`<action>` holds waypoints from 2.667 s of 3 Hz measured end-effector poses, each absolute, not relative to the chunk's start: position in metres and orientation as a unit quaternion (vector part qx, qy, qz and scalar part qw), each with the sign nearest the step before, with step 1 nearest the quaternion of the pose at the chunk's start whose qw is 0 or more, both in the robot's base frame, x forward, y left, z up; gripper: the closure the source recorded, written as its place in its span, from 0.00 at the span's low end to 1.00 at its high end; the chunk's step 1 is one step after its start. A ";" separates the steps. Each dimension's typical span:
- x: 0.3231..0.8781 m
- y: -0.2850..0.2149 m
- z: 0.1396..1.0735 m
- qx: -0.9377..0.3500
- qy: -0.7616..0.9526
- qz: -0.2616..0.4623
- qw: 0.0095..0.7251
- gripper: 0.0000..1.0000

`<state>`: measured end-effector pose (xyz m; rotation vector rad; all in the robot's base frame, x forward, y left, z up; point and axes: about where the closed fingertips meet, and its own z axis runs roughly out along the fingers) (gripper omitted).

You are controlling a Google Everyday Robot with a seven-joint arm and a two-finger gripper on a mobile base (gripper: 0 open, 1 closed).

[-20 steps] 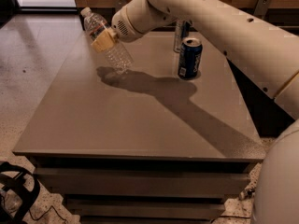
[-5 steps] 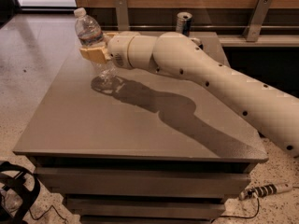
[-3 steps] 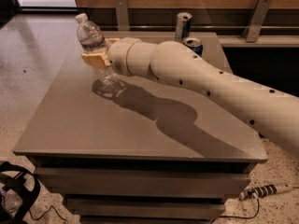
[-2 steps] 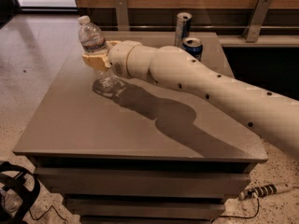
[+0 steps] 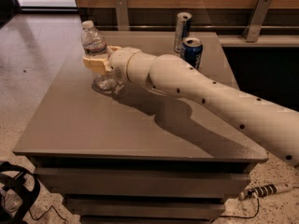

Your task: Place water bottle upright

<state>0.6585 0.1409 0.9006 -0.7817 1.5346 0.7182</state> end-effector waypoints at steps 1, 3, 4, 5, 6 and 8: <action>0.661 0.140 0.896 -0.331 0.659 0.315 0.597 1.00; 0.661 0.140 0.899 -0.331 0.659 0.315 0.597 0.84; 0.661 0.141 0.899 -0.332 0.659 0.316 0.597 0.59; 0.661 0.141 0.899 -0.332 0.659 0.316 0.597 0.36; 0.661 0.141 0.899 -0.332 0.659 0.316 0.597 0.13; 0.660 0.143 0.899 -0.333 0.658 0.317 0.597 0.00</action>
Offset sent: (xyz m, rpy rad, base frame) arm 0.0008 -0.0152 -0.0058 0.0479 -0.0144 -0.0358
